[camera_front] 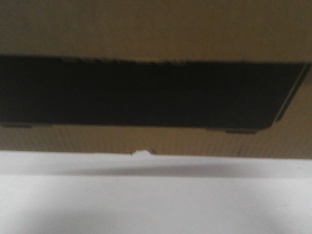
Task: Grab box from left shelf to table start
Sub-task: 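Lower the held box onto the white table with both grippers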
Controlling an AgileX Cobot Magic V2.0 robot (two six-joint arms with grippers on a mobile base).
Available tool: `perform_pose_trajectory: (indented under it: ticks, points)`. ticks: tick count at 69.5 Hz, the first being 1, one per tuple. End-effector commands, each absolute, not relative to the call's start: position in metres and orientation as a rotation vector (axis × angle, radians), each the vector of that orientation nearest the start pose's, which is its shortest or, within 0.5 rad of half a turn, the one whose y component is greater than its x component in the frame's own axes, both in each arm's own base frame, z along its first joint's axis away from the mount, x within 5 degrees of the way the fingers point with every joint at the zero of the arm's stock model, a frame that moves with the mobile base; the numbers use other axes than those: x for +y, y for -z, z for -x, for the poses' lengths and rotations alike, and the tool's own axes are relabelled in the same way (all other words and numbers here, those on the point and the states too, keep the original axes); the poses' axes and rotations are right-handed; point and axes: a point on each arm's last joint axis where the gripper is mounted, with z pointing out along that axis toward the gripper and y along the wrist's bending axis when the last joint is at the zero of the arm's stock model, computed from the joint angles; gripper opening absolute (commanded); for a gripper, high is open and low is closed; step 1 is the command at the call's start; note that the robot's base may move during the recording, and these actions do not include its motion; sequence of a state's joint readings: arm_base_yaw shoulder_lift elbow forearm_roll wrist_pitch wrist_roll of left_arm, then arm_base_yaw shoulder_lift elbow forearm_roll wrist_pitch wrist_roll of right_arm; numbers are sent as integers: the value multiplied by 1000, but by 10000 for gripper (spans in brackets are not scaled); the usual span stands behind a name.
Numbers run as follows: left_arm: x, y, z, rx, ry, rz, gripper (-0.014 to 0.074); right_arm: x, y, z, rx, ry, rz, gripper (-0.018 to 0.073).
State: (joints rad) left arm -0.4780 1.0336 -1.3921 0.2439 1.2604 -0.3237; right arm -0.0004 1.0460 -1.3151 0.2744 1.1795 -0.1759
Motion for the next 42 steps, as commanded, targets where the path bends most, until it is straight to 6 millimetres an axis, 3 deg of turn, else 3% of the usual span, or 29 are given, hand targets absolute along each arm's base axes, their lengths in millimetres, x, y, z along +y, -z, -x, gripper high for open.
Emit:
perform_pose_trajectory:
  ticks: [1, 23, 42]
  points:
    - [-68, -460, -171, 2266, 208, -134, -93, 34, -444, -195, 2230, -402, 223, 59]
    - [-65, -424, -233, 2414, 96, -22, -93, 34, -401, -260, 2375, -404, 230, 59]
    - [-77, -390, -268, 2536, 47, -37, -93, 32, -389, -272, 2413, -382, 229, 59]
